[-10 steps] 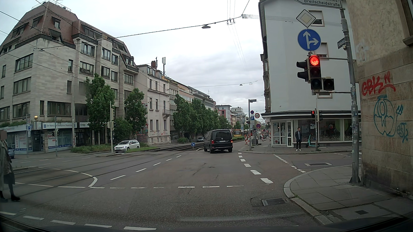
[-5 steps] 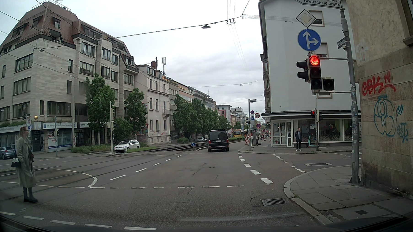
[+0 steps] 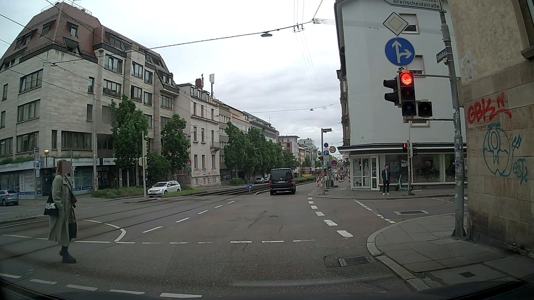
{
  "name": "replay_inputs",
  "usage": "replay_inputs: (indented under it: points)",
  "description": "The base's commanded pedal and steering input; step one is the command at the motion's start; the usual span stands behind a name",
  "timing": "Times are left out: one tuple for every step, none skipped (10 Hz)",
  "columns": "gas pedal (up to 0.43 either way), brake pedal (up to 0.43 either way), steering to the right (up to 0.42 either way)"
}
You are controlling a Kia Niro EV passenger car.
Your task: Follow the waypoints while adhering to traffic rules and regulations
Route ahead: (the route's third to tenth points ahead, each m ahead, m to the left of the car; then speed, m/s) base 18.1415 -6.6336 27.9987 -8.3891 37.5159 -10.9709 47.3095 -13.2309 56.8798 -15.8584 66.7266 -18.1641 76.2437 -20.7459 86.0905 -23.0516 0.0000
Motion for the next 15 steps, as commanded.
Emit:
replay_inputs:
  points:
    - [0.0,0.317,0.002]
    - [0.0,0.311,0.002]
    - [0.0,0.311,0.002]
    - [0.0,0.311,0.002]
    - [0.0,0.317,0.002]
    - [0.0,0.317,0.002]
    - [0.0,0.317,0.002]
    - [0.0,0.311,0.002]
    - [0.0,0.311,0.002]
    - [0.0,0.317,0.002]
    - [0.0,0.311,0.002]
    - [0.0,0.317,0.002]
    - [0.0,0.311,0.002]
    - [0.0,0.311,0.002]
    - [0.0,0.311,0.002]
